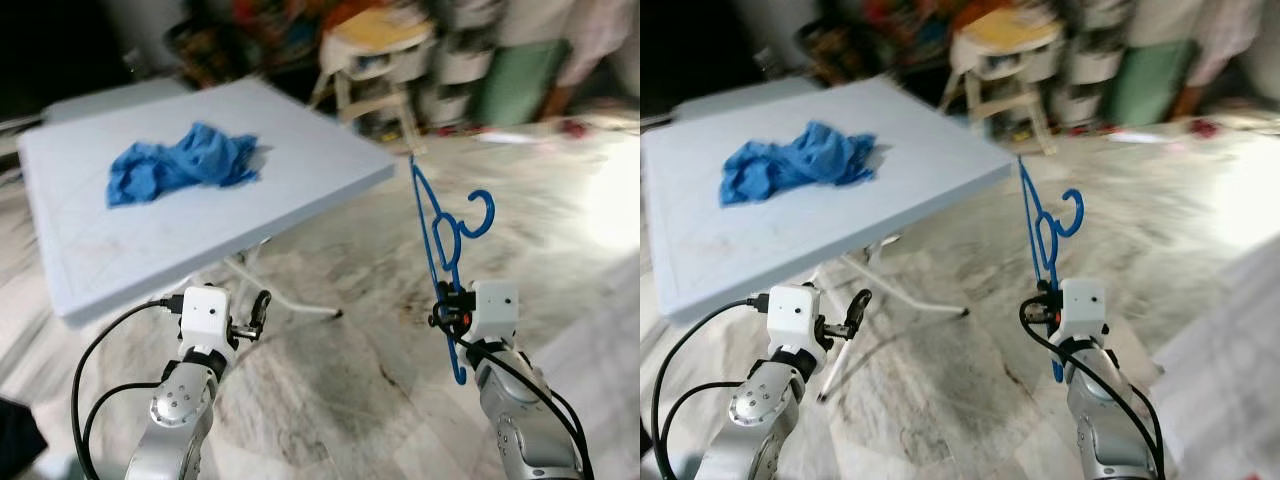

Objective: Hang hanger

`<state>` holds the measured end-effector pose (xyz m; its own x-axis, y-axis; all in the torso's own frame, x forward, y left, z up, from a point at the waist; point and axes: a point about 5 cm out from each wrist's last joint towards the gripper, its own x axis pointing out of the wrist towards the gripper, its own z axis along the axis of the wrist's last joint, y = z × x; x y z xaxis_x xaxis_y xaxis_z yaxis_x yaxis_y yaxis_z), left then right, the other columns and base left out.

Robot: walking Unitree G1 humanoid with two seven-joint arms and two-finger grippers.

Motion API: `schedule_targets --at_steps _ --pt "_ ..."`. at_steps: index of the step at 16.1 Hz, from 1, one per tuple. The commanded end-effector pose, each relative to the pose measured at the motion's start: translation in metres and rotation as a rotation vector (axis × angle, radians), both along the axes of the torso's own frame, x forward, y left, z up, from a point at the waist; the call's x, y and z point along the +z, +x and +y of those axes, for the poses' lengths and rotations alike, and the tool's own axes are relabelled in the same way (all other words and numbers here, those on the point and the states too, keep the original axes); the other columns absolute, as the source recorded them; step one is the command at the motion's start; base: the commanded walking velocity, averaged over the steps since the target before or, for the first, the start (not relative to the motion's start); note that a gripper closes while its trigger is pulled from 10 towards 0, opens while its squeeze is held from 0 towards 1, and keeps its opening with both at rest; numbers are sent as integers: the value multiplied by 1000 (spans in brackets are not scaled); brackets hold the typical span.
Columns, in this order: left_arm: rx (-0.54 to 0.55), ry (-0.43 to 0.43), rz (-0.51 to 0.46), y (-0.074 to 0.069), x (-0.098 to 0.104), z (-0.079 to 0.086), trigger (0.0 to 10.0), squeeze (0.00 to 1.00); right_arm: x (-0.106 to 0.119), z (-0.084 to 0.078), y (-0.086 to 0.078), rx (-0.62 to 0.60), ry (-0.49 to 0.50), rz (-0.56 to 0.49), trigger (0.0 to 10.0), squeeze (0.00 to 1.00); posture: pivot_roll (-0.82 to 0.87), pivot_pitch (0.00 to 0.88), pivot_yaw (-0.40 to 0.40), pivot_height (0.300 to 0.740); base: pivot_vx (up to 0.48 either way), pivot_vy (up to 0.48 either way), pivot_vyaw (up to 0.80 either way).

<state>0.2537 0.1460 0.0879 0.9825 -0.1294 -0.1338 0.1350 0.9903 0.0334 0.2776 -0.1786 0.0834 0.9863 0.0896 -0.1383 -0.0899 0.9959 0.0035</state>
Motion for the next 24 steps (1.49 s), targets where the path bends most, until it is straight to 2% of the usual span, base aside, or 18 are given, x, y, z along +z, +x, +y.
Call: schedule_targets --at_steps 1,5,8,11,14,15,17,20,24 --pt "11 15 3 0 0 8 10000 0 5 8 2 15 9 -25 10000 0 -85 0 62 740 0 480 -563" --pt "7 29 15 0 -3 7 10000 0 5 9 2 15 14 -28 10000 0 -83 0 60 740 0 480 -123" --pt "34 51 48 -3 -17 10 10000 0 1 11 4 18 12 -20 10000 0 -73 0 45 740 0 0 0" --pt "91 39 59 -13 -30 21 10000 0 2 15 7 32 7 -21 10000 0 -56 0 22 740 0 0 0" --pt "126 85 40 -19 -33 27 10000 0 3 15 11 39 1 -23 10000 0 -45 0 8 740 0 0 0" --pt "122 75 44 -19 -33 26 10000 0 3 15 13 43 -2 -20 10000 0 -35 0 -9 740 0 0 0" --pt "106 49 42 -18 -33 23 10000 0 2 18 16 61 -2 -15 10000 0 -20 0 -28 740 0 0 0" --pt "125 22 25 -14 -32 23 10000 0 3 24 21 73 5 -9 10000 0 -18 0 -27 740 0 0 -694" --pt "33 -10 16 -6 -25 21 10000 0 0 27 8 58 -1 -12 10000 0 -62 0 36 740 0 0 -800"
